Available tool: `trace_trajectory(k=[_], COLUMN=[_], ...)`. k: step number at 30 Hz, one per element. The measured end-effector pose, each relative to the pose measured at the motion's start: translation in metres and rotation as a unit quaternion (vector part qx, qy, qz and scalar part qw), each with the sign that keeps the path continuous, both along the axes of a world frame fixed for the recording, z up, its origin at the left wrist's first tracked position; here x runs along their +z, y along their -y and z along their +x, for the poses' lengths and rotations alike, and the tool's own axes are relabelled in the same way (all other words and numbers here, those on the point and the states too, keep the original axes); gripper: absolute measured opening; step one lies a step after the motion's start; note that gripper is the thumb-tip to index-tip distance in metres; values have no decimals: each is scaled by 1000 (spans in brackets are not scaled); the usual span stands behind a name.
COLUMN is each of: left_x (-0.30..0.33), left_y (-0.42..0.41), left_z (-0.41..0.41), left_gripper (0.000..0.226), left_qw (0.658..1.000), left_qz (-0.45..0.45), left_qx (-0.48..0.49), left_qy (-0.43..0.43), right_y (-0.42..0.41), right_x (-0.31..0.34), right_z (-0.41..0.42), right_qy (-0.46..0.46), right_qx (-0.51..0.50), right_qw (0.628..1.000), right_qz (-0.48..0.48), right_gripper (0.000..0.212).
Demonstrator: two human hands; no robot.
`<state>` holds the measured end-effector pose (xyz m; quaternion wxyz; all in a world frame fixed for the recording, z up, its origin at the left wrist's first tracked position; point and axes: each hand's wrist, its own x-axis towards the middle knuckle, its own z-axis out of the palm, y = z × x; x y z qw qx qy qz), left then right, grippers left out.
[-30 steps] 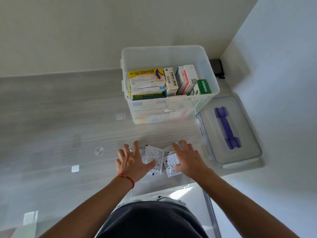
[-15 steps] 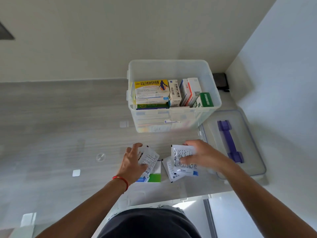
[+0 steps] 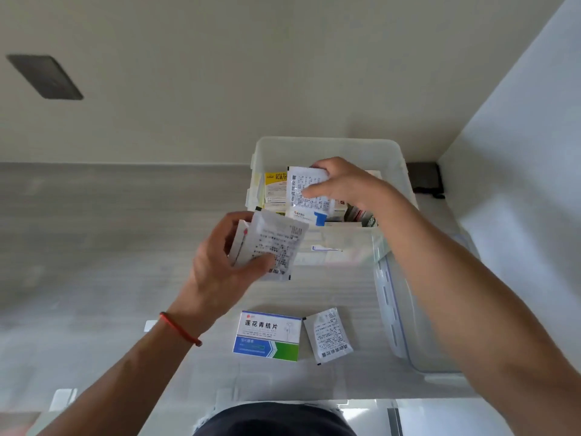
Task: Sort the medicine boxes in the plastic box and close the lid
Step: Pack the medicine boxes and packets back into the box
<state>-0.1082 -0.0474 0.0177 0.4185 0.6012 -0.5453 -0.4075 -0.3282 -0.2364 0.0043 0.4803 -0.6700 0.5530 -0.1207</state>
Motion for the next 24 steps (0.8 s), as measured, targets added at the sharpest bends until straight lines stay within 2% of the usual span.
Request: trace_trajectory(k=[3,5,7,11,14,16,18,20,22,24], left_x=[17,22,22,20,18,9,-3,-16,-24,-26], left_y=[20,33,49,87,119,143,162,172,172,164], left_z=[2,0,-3,-19,-38,-47,-54,-55,-53,-50], left_gripper=[44,41,42,47,50,53,58,63,63,52], left_qw=[999,998,997,996,991,992,994,985,973,967], left_qz=[-28,-30,-30,-45,-68,-40,35,73,54,19], left_qx=[39,60,60,31,5,2,-3,-8,-20,-32], left_qy=[5,13,26,68,117,118,104,158,225,251], right_y=[3,5,6,3,-5,-13,-25,-38,-52,-61], right_x=[-21,-27,-24,-9,-5,-7,-12,-21,-28,-30], right_z=[15,18,15,-7,-33,-46,-52,-56,-57,-57], right_qy=[-72,-124,-92,41,69,92,85,50,3,-24], right_qx=[66,70,34,-75,-149,-198,-233,-234,-210,-188], right_qw=[995,987,986,985,972,961,955,957,960,954], right_qz=[7,-73,-135,-147,-168,-167,-165,-163,-185,-232], right_gripper=[46,40,26,12,15,15,15,19,20,18])
